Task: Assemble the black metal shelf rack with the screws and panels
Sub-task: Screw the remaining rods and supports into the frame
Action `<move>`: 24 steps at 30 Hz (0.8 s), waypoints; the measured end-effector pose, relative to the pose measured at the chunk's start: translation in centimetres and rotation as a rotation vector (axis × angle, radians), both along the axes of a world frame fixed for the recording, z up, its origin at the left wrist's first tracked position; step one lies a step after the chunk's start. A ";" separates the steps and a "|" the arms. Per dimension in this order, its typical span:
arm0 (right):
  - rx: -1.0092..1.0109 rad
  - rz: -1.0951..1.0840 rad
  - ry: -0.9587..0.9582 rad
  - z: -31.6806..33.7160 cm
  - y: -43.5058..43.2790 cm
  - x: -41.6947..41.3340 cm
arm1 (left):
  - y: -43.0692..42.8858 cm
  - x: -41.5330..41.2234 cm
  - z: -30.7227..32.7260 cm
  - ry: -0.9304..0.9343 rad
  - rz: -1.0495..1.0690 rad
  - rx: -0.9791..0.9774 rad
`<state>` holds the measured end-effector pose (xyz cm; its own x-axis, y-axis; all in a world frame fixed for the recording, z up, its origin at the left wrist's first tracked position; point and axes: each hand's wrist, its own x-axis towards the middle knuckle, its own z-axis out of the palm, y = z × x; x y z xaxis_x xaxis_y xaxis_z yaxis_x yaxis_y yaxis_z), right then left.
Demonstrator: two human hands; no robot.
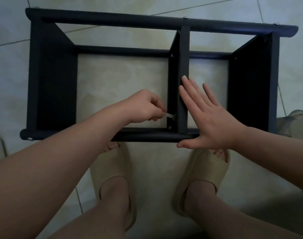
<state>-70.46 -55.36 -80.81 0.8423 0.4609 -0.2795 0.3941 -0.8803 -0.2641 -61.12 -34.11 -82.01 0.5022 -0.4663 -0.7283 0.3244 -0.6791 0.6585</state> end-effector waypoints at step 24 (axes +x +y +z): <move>0.075 -0.043 -0.097 -0.9 0.5 -1.6 | -1.4 -0.9 0.0 0.342 0.302 -0.089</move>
<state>-72.11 -54.84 -81.74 0.8831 0.4402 -0.1621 0.3832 -0.8762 -0.2923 -62.03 -35.55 -82.02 0.3626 -0.4047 -0.8395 0.7077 -0.4665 0.5306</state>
